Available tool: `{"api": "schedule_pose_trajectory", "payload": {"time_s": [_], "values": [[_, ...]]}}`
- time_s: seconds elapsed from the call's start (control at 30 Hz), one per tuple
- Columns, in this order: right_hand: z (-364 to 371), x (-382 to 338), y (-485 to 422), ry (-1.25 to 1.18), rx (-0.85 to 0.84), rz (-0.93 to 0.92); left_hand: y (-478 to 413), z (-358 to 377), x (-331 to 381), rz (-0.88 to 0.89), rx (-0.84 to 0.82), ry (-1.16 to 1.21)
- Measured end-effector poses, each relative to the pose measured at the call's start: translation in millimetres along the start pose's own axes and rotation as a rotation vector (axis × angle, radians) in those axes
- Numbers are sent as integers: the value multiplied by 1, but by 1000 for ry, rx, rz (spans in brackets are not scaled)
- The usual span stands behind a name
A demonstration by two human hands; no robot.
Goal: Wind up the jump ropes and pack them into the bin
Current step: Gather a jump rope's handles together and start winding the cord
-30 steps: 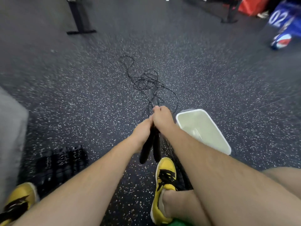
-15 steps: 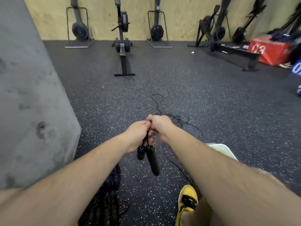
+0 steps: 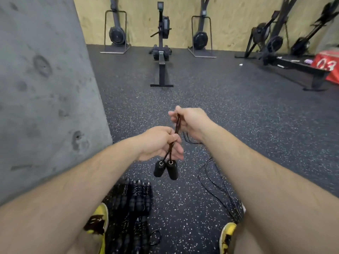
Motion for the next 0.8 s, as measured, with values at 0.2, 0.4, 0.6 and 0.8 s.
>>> {"api": "schedule_pose_trajectory", "payload": {"time_s": [0.2,0.4,0.6,0.8], "values": [[40,-33,-16,-89,-164,-221,-4,-28,-3,-17,8,38],[53,-27,-22,38,-164,-220,-9,-58,7,109,149,93],[52,6,-15,153,-181,-41,-11,-73,8,156,329,19],[55,9,4,182,-295,-9,-7,-101,19,230,516,0]]}}
Point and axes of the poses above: each hand's wrist, its own y-axis away from the middle knuckle, its own z-axis out of the palm, x = y × z, the point moved 9 cm from there along -y, towards the middle knuckle, and after that the axes turned 4 degrees about -z, right-handed, at the moved point
